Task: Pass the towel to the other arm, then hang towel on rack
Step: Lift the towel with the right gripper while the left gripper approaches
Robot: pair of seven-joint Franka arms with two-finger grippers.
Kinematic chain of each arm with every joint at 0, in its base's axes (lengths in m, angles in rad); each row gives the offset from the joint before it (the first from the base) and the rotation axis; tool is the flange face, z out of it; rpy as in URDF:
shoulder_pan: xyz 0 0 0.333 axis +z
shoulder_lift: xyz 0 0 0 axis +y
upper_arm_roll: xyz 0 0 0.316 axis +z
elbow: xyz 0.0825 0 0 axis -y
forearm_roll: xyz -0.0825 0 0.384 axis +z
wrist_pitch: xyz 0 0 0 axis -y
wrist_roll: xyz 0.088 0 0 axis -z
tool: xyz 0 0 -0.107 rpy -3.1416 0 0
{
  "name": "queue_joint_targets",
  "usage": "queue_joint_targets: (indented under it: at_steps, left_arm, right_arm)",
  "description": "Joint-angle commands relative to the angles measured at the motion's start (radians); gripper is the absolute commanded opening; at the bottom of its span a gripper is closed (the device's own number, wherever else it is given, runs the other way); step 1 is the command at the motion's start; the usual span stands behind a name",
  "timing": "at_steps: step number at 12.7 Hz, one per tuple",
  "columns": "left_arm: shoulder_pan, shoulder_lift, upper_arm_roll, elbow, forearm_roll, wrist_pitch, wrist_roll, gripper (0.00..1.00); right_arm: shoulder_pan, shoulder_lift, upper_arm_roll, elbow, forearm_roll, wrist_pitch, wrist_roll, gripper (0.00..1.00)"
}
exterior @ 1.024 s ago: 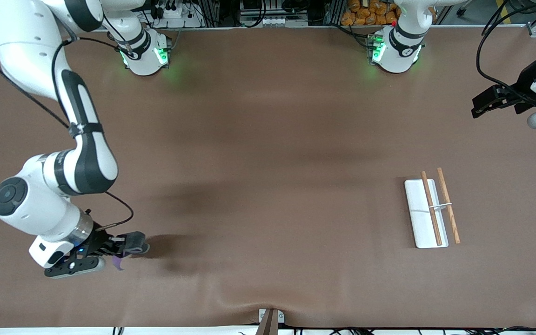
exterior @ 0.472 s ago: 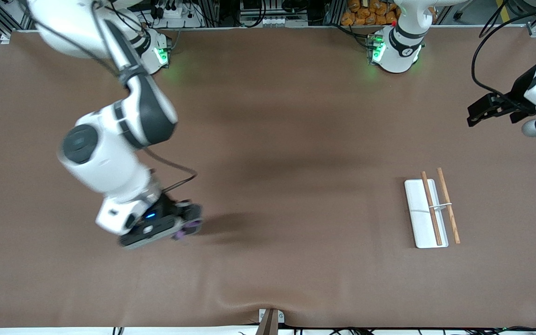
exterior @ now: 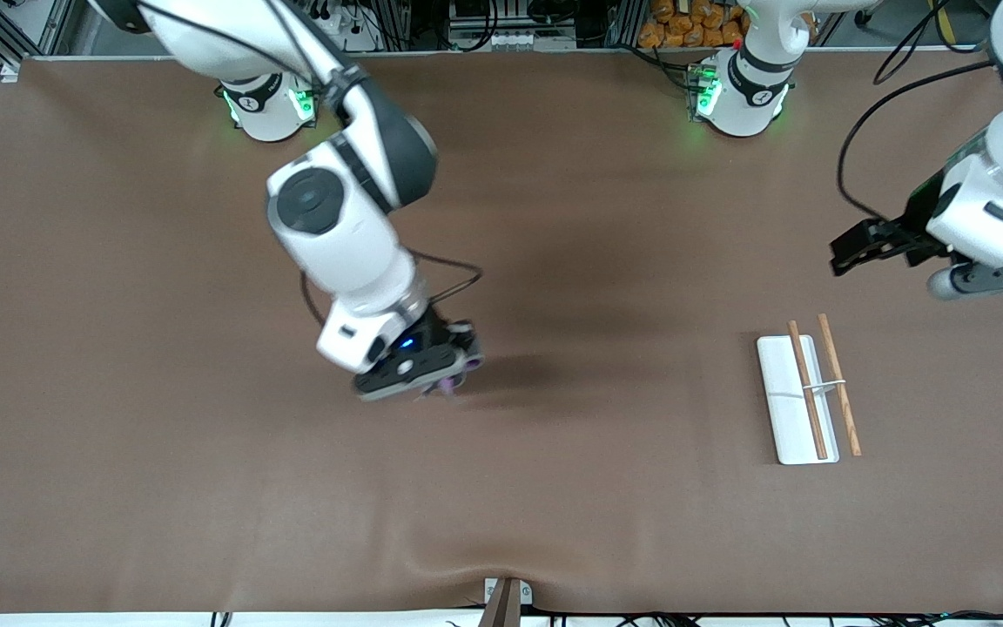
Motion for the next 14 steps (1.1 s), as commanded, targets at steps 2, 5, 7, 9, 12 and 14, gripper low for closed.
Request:
queue_joint_targets:
  at_steps: [2, 5, 7, 9, 12, 14]
  left_arm:
    - [-0.025, 0.080, -0.001, 0.020, -0.118, 0.051, -0.120, 1.00]
    - [-0.029, 0.124, 0.000, 0.023, -0.247, 0.064, -0.190, 1.00]
    - [-0.043, 0.159, 0.000, 0.025, -0.307, 0.070, -0.284, 1.00]
    - [-0.064, 0.181, -0.001, 0.025, -0.333, 0.111, -0.385, 1.00]
    - [-0.069, 0.193, 0.000, 0.008, -0.387, 0.101, -0.497, 1.00]
    - [-0.060, 0.193, 0.000, 0.000, -0.388, 0.034, -0.502, 1.00]
  right_arm:
    - [0.090, -0.002, 0.011, 0.016, 0.009, 0.056, 0.048, 0.00]
    - [0.191, -0.005, 0.011, 0.028, 0.009, 0.074, 0.205, 0.00]
    - [0.262, -0.001, 0.008, 0.048, 0.008, 0.075, 0.293, 0.00]
    - [0.314, -0.001, 0.006, 0.050, 0.006, 0.075, 0.321, 0.00]
    - [0.353, -0.004, 0.006, 0.050, 0.006, 0.072, 0.378, 0.00]
    - [0.357, -0.007, 0.006, 0.050, 0.005, 0.066, 0.378, 0.00]
